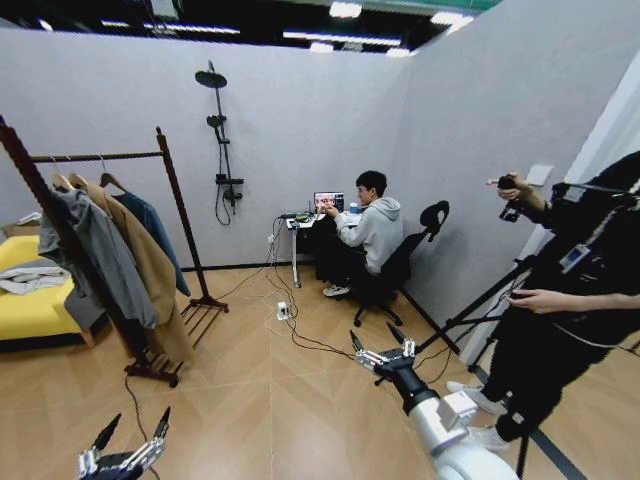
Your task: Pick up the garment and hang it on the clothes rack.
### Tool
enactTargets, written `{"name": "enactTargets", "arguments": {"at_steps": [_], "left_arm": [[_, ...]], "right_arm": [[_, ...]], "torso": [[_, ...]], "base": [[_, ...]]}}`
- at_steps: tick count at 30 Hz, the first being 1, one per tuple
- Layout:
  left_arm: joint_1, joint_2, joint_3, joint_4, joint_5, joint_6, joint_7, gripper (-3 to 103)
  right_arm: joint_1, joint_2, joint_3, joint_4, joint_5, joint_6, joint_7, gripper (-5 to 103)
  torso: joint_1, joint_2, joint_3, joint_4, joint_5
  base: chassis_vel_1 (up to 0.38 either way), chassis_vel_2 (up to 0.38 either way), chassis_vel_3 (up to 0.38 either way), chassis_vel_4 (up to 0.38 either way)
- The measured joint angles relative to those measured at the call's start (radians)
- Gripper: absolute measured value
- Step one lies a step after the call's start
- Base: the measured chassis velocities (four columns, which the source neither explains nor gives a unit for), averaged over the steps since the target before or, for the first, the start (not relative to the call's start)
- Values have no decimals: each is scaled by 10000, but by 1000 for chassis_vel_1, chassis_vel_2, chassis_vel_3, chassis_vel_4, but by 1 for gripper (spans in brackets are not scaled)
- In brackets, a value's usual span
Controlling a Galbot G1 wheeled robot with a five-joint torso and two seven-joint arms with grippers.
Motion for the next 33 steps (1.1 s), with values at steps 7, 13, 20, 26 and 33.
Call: {"name": "enactTargets", "arguments": {"at_steps": [7, 13, 20, 26, 33], "left_arm": [[0, 0, 0, 0, 0, 0, 0, 100], [0, 0, 0, 1, 0, 0, -1, 100], [0, 0, 0, 0, 0, 0, 1, 100], [0, 0, 0, 0, 0, 0, 0, 100], [0, 0, 0, 0, 0, 0, 0, 100]], "right_arm": [[-90, 111, 239, -247, 421, -27, -171, 100], [-325, 120, 475, -457, 425, -139, -191, 100], [-1360, 574, 1355, -372, -497, 143, -952, 100], [-1533, 756, 1886, -384, -152, 439, -888, 100], [-1652, 906, 2139, -295, -75, 502, -890, 100]], "torso": [[0, 0, 0, 0, 0], [1, -1, 0, 1, 1], [-1, 1, -1, -2, -1], [0, 1, -1, 0, 0], [0, 1, -1, 0, 0]], "base": [[0, 0, 0, 0], [0, 0, 0, 0], [0, 0, 0, 0], [0, 0, 0, 0], [0, 0, 0, 0]]}}
